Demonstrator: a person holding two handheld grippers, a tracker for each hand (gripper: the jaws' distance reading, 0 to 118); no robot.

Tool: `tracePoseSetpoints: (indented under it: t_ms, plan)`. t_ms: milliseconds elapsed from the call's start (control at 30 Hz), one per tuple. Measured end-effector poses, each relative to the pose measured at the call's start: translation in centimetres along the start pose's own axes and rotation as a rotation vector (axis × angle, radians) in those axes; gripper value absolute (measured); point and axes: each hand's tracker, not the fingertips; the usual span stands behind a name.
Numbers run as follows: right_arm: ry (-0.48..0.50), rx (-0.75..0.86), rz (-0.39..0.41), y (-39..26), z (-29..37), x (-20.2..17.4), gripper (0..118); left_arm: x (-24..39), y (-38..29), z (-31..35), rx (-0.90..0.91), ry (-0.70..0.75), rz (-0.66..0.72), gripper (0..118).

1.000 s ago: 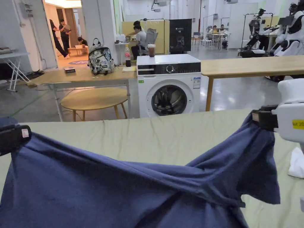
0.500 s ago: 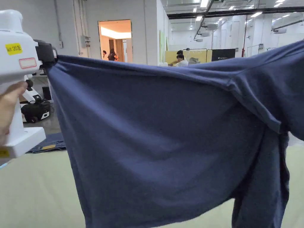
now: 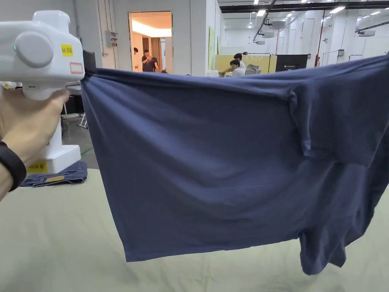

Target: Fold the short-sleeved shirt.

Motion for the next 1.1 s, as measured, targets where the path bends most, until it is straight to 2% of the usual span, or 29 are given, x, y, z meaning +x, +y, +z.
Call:
tracePoseSetpoints:
  t_ms: [167,333,500,633,767,833,967,1033,1100]
  plan:
    - [0.055,-0.064,-0.021,-5.4,-0.6,0.4,0,-0.2,-5.2,-0.6,-0.077,-0.058,-0.023,0]
    - [0.086,-0.109,-0.027,-9.8,1.8,1.0,0,-1.1,-9.7,1.1,-0.14,-0.097,0.009,0]
    - [0.149,-0.156,-0.062,-14.3,6.1,2.8,0,-1.3,-13.4,5.8,-0.204,-0.148,-0.006,0]
    - [0.177,-0.201,-0.081,-19.5,13.0,4.2,0,-1.6,-17.6,11.6,-0.209,-0.183,-0.003,0]
    - [0.197,-0.252,-0.219,-27.8,17.3,6.9,0,-2.8,-24.4,17.8,-0.265,-0.212,0.102,0]
    - [0.205,-0.283,-0.258,-32.6,21.0,7.9,0,-3.2,-27.8,21.1,-0.265,-0.221,0.159,0]
    - [0.097,-0.358,-0.31,-40.7,27.1,9.6,0,-3.3,-35.0,26.7,-0.342,-0.203,0.22,0]
    - [0.003,-0.49,-0.35,-43.9,29.0,10.0,0,-3.1,-38.0,28.8,-0.428,-0.163,0.292,0]
    - [-0.003,-0.528,-0.444,-46.9,30.7,10.9,0,-3.6,-40.9,30.0,-0.504,-0.147,0.382,0]
